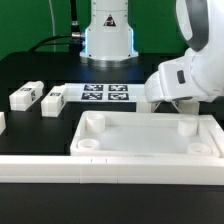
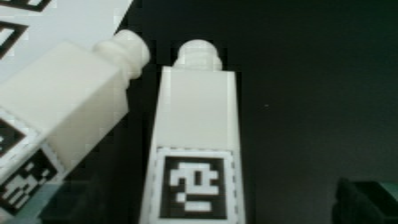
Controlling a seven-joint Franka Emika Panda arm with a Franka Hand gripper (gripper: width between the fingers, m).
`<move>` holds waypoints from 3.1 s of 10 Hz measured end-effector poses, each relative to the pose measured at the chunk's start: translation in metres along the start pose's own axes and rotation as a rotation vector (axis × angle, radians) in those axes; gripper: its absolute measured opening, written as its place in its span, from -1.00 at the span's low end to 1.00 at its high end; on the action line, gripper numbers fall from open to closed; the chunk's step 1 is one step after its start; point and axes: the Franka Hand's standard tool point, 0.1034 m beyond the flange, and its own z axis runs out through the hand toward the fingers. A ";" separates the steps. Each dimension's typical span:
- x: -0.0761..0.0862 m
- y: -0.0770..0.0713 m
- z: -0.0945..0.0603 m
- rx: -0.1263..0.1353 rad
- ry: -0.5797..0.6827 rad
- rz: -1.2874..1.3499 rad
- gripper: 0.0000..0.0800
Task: Assemble desk
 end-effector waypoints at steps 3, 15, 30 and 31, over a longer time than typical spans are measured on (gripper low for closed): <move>0.001 -0.003 0.000 -0.006 0.005 0.006 0.62; 0.025 -0.009 -0.009 0.007 0.049 -0.013 -0.01; -0.009 0.009 -0.051 0.065 0.161 -0.056 -0.27; -0.011 0.013 -0.062 0.064 0.231 -0.047 -0.27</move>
Offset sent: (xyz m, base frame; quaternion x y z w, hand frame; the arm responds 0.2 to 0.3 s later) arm 0.0088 -0.0137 -0.0093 -0.0490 0.0405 -0.0033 0.9980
